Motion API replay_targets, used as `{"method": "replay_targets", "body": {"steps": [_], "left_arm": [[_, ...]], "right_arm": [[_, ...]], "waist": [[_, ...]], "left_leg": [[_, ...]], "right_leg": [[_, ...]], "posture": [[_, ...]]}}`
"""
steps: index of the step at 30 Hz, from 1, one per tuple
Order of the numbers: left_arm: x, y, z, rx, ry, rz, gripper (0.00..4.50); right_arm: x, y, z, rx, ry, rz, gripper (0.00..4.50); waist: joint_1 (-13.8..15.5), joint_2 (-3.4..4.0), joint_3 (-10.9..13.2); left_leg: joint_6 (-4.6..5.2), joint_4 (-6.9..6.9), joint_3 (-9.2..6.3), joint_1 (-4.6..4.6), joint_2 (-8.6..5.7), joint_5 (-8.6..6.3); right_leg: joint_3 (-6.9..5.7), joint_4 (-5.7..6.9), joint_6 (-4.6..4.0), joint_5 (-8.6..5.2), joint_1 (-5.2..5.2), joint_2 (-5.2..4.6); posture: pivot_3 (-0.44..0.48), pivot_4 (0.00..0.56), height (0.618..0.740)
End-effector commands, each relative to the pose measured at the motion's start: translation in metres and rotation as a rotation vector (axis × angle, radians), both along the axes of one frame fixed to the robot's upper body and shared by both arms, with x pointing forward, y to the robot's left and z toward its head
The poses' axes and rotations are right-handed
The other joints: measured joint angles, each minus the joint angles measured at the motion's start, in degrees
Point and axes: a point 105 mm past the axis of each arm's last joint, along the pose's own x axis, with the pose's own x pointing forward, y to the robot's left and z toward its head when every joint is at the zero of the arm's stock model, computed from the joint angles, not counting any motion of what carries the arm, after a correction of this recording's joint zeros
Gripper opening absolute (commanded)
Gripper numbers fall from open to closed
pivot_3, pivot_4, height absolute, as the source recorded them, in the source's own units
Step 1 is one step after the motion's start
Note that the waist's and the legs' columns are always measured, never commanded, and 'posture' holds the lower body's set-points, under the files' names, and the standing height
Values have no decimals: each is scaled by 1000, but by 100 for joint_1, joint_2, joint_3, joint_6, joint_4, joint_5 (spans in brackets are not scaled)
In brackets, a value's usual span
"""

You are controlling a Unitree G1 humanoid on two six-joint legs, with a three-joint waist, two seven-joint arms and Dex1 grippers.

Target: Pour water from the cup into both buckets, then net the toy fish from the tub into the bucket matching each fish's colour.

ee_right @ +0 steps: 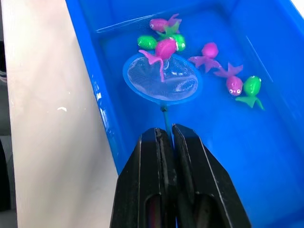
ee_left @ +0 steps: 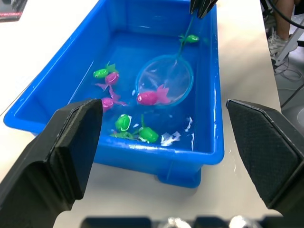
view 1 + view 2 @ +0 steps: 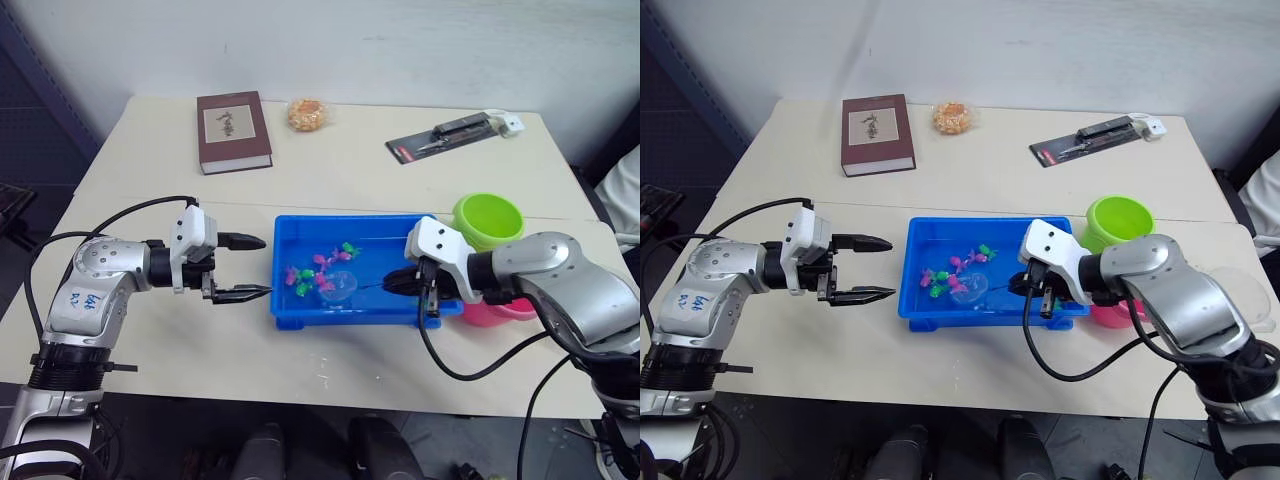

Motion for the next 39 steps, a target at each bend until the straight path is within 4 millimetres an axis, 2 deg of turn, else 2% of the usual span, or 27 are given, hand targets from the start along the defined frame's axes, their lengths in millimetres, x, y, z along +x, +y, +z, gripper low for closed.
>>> {"method": "replay_targets", "body": {"steps": [1,6,11,18,24,32,39], "left_arm": [[-2,2,14,-42,-43,7,4458],[0,-5,24,-123,-40,-13,4458],[6,-12,26,-137,-42,-32,4458],[11,-16,23,-103,-46,-64,4458],[12,-8,15,-35,-50,-51,4458],[5,2,12,-8,-54,-9,4458],[0,5,12,-9,-55,12,4458]], "right_arm": [[-9,-13,17,35,-73,20,0],[-25,-37,22,171,-133,-42,0],[-34,-52,16,193,-147,-106,0],[-26,-60,16,142,-198,-169,0],[-1,-50,6,18,-211,-148,0],[8,-32,-10,-76,-169,-28,0],[26,-30,-13,-149,-204,-60,0]], "waist": [[6,0,0],[36,0,0],[16,0,0],[-6,0,0],[-5,0,0],[-2,0,0],[-3,0,0]], "left_leg": [[0,-1,0,0,0,0],[2,-2,-3,0,0,-1],[2,2,0,2,-2,-1],[2,4,3,6,0,0],[2,11,2,6,0,0],[3,11,0,1,0,0],[2,13,-1,2,2,0]], "right_leg": [[-1,-1,0,0,1,0],[-4,-9,2,1,9,3],[-1,-3,5,3,10,13],[3,5,5,3,9,21],[3,-1,5,3,7,19],[3,0,5,3,6,8],[2,-10,5,3,6,0]], "posture": [[0,150,740],[0,150,740],[0,150,740],[0,150,740],[0,150,740],[0,150,740],[0,150,740]]}}
